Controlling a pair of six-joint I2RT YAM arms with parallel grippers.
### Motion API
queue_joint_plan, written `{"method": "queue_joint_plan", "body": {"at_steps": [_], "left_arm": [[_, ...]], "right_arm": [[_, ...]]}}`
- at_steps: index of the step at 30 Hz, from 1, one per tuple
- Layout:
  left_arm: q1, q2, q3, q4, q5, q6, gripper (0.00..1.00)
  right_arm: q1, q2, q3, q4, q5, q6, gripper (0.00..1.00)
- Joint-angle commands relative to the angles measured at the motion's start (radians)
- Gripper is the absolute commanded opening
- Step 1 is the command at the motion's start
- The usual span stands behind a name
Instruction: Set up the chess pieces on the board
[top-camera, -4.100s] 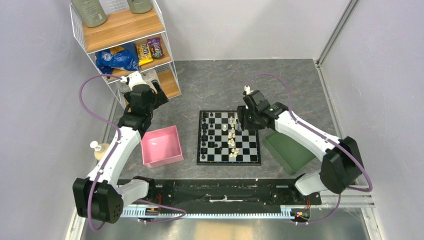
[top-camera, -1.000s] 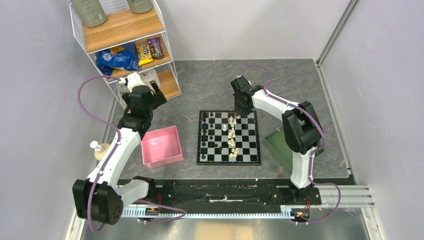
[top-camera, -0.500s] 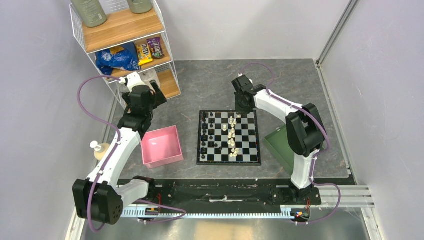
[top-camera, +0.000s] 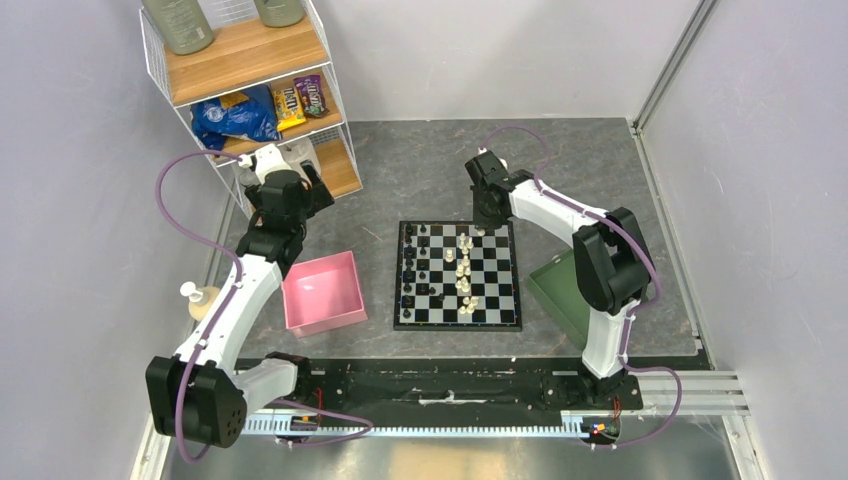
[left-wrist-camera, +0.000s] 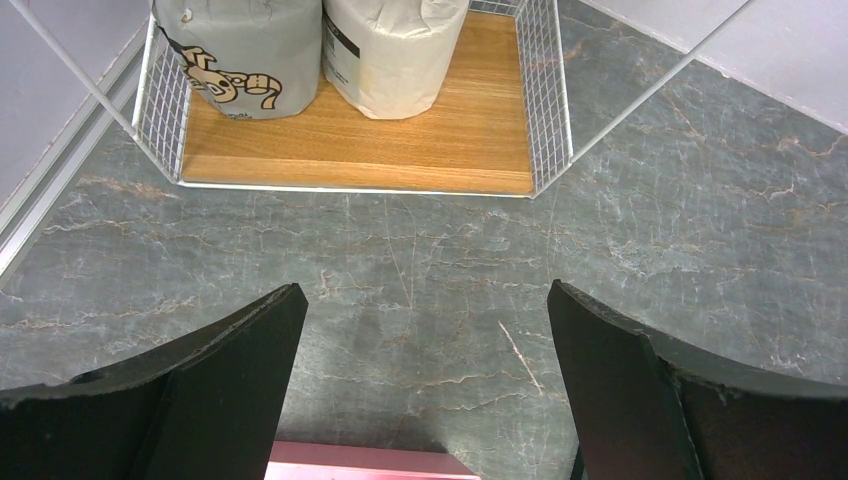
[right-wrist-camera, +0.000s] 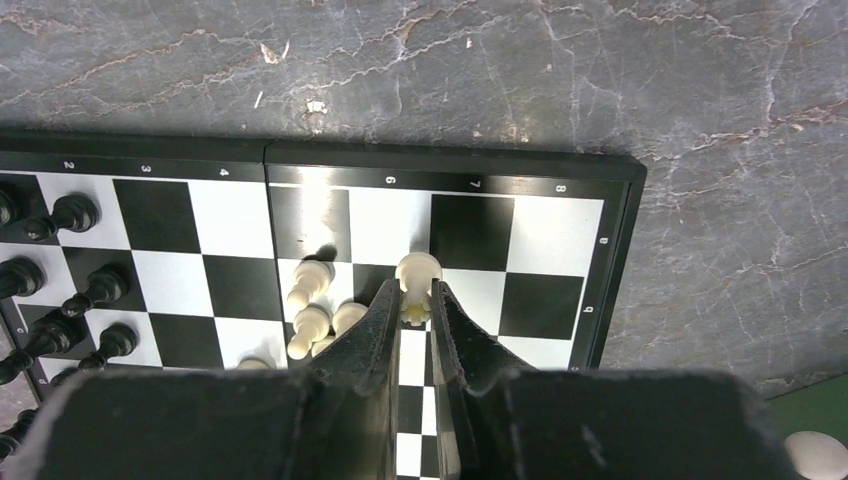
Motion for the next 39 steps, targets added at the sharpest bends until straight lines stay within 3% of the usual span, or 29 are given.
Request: {"method": "queue_joint_plan", "body": {"at_steps": [1,27,32,39], "left_arm": [[0.003,-0.002,0.009,0.027,-0.01,0.023,1.0],[0.003,0.0,0.009,0.028,-0.004,0.02,1.0],[0.003,0.001,0.007,0.03,-0.003,0.02,1.0],[0.003,0.001,0.006,0.031,-0.002,0.021,1.0]], "right_arm": [[-0.019,-0.046,0.008,-0.001,0.027,-0.013,0.15],[-0.12,-0.038,-0.055,0.036,0.029,-0.027,0.17],[-0.12,-0.039,-0.055,0.03,0.017,-0.03,0.26],[-0.121,-0.086,-0.015,-0.008,0.017,-0.053,0.47]]}}
